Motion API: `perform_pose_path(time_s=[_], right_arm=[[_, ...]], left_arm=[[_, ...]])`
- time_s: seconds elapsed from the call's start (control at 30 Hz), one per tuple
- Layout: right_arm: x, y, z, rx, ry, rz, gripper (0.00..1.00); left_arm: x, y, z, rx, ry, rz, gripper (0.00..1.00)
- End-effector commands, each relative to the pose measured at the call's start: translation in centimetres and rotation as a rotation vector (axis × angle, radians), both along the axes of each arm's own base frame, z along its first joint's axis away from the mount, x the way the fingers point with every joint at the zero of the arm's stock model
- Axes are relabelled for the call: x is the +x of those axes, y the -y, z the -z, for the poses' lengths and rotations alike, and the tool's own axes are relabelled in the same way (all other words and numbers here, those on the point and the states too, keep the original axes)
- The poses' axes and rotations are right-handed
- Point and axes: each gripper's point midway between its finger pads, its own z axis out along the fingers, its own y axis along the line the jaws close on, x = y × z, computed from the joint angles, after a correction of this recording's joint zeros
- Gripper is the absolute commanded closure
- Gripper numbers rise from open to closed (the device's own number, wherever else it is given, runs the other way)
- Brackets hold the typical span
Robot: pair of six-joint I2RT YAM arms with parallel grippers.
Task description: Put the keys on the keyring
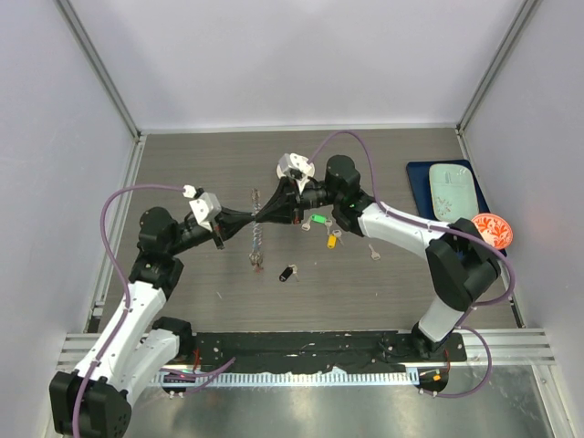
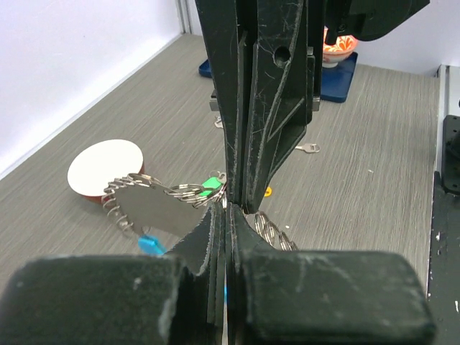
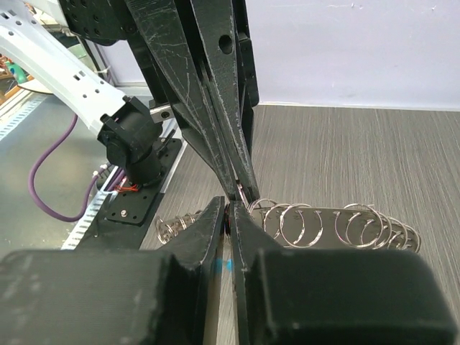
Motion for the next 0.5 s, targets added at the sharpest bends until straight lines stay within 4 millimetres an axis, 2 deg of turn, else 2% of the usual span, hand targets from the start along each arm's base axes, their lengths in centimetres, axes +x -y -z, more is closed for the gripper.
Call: perform_pose_path(time_s=[0.0, 0.27, 0.47], right_arm=[[-0.10, -0.39, -2.01, 0.047, 0.060, -0.028, 0.88], [-0.50, -0.33, -1.72, 0.043, 0.056, -0.057, 0.99], [-0.47, -0.23, -1.49, 0.023, 0.071, -0.064, 0.99]], left_arm=[[-0.45, 0.33, -3.79, -0.090, 0.123, 0.016, 1.00], [-0.74, 0.65, -4.20, -0.137, 0.117, 0.042, 1.00], [-0.90, 0.46, -4.09, -0.123, 0.124, 0.034, 1.00]])
